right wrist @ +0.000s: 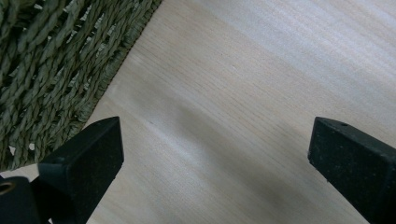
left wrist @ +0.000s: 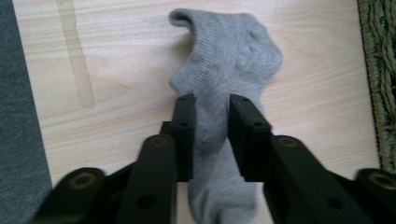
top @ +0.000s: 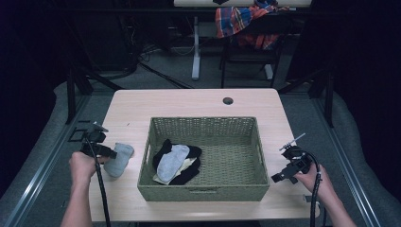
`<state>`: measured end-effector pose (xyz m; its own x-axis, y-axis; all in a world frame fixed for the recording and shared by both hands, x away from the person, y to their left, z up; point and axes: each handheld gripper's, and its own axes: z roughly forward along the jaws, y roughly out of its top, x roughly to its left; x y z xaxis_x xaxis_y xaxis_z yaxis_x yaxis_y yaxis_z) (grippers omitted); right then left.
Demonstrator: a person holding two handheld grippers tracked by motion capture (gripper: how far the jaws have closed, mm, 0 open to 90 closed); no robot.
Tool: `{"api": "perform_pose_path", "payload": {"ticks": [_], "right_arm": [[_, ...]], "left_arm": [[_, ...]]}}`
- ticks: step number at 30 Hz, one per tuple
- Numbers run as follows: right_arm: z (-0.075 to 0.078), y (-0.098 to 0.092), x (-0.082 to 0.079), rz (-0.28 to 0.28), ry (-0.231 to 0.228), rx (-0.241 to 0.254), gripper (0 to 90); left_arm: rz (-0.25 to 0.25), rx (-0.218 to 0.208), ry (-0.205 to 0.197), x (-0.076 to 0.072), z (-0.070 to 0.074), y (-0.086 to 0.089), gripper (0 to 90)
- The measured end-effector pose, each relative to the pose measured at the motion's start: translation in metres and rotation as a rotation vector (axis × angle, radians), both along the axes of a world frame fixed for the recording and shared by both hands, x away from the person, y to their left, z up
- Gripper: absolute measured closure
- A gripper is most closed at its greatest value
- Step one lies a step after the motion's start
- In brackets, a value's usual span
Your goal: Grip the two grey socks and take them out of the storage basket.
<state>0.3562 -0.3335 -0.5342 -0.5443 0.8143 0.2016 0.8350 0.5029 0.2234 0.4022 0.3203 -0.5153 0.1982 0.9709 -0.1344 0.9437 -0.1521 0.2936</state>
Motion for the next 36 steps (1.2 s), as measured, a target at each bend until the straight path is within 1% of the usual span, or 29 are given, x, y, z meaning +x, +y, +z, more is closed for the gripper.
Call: {"api": "perform_pose_path", "payload": {"ticks": [1,2,4,6,7,8,10,12,13,15,17,18,19,21,24,28,29,30,31,32,33,35,36], "right_arm": [[0.000,0.000,0.000,0.000,0.001,0.001,3.1],[0.000,0.000,0.000,-0.004,0.001,0.007,3.1],[0.000,0.000,0.000,-0.002,-0.001,0.003,3.1],[-0.001,0.000,0.000,-0.008,-0.004,0.013,3.1],[-0.001,0.000,0.000,-0.008,-0.003,0.012,3.1],[-0.001,0.000,0.000,-0.010,-0.010,-0.003,3.1],[-0.001,0.000,0.000,-0.012,-0.013,0.001,3.0],[-0.001,0.000,0.000,-0.008,-0.007,0.010,3.1],[0.000,0.000,0.000,-0.006,-0.006,0.010,3.0],[0.000,0.000,0.000,0.000,-0.009,0.010,3.0],[0.000,0.000,0.000,0.002,-0.009,0.009,3.0],[-0.002,0.001,-0.002,-0.025,-0.026,0.026,3.0],[-0.002,0.001,-0.002,-0.025,-0.027,0.027,3.0],[0.000,0.000,0.000,0.012,-0.004,0.003,3.0],[0.000,0.000,0.000,0.000,-0.010,0.012,3.0],[-0.001,0.001,0.000,0.000,-0.007,0.011,3.0],[-0.001,0.002,0.000,-0.002,-0.010,0.001,3.0],[-0.001,0.002,0.000,-0.002,-0.010,0.001,3.0],[-0.002,0.003,-0.001,-0.023,-0.021,0.014,3.0],[-0.002,0.002,-0.001,-0.023,-0.020,0.013,3.0],[-0.002,0.002,-0.001,-0.014,-0.013,0.015,3.0],[-0.001,0.000,0.001,0.010,0.001,0.004,3.0],[-0.001,0.001,0.000,0.005,-0.003,0.008,3.0]], "left_arm": [[0.004,0.009,-0.006,0.000,0.003,-0.001,61.7],[0.011,0.013,-0.025,-0.001,0.006,-0.001,57.2],[0.020,0.019,-0.064,-0.003,0.015,-0.004,47.5],[0.015,0.025,-0.098,-0.004,0.026,-0.009,38.9],[0.007,0.025,-0.116,-0.005,0.031,-0.011,35.5],[-0.003,0.032,-0.129,-0.006,0.036,-0.015,32.9],[-0.023,0.033,-0.154,-0.007,0.044,-0.022,26.5],[-0.049,0.024,-0.168,-0.009,0.053,-0.029,21.2],[-0.063,0.022,-0.182,-0.010,0.057,-0.034,18.6],[-0.093,0.031,-0.207,-0.012,0.067,-0.045,15.5],[-0.123,0.037,-0.228,-0.015,0.074,-0.055,14.6],[-0.135,0.038,-0.231,-0.015,0.077,-0.058,13.4],[-0.146,0.041,-0.244,-0.016,0.080,-0.064,11.6],[-0.169,0.048,-0.262,-0.018,0.086,-0.074,8.0],[-0.209,0.059,-0.285,-0.021,0.092,-0.091,6.6],[-0.262,0.064,-0.288,-0.021,0.094,-0.111,5.1],[-0.276,0.063,-0.283,-0.021,0.094,-0.116,4.4],[-0.286,0.065,-0.276,-0.021,0.094,-0.119,4.4],[-0.295,0.068,-0.275,-0.021,0.093,-0.124,3.4],[-0.303,0.070,-0.275,-0.021,0.093,-0.128,2.9],[-0.312,0.073,-0.274,-0.021,0.092,-0.132,2.6],[-0.332,0.080,-0.273,-0.021,0.092,-0.139,1.3],[-0.340,0.081,-0.271,-0.021,0.092,-0.143,0.8]]}}
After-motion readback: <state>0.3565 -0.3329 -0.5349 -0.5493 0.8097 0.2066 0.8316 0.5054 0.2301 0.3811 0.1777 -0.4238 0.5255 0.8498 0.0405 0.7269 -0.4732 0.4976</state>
